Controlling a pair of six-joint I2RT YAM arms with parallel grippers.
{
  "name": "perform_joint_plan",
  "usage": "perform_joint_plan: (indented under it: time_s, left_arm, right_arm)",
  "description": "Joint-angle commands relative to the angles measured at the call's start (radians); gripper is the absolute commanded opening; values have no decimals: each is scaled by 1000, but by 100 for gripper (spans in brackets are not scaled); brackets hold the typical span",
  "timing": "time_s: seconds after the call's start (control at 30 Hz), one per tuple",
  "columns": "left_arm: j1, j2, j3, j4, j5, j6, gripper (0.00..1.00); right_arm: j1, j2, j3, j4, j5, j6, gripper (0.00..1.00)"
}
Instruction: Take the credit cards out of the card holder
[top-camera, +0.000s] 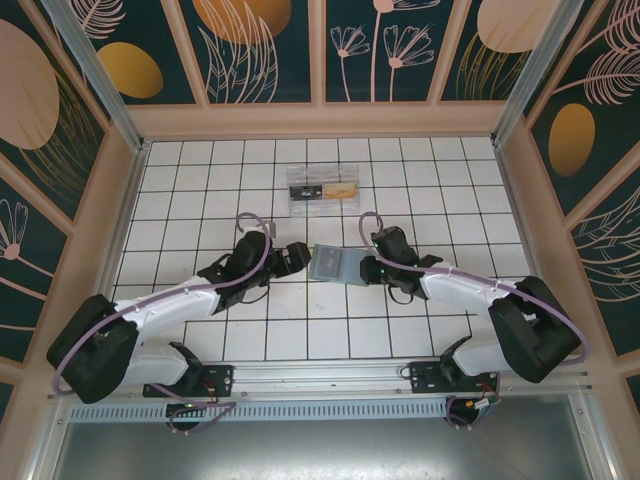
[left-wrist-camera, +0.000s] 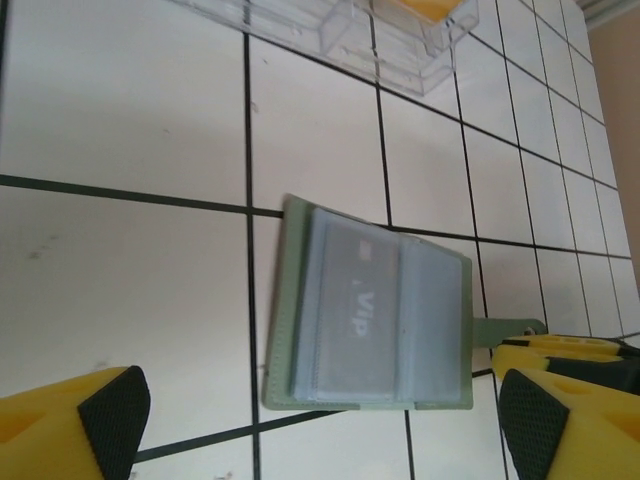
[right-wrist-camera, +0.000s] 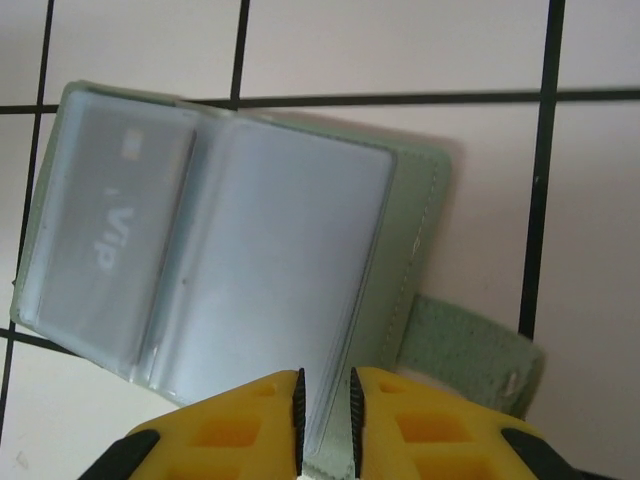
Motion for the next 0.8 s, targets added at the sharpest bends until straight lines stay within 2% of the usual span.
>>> perform_joint_plan:
  time_s: [0.0,0.2,0.47,0.77]
  left_arm:
    - [8,58,40,78,74,-18,87]
    - [7,154,79,109,132,-23,79]
    - [-2,277,149,134,211,-4,73]
    - [-25,382,206,131,234,16,74]
  right_arm:
    - [-24,-8,-17,89,-48,63,21]
    - [-74,40,-25,103,-58,58,21]
    - [-82,100,-34,134,-76,58,21]
    - [-83,105,-45,145,-77,57,21]
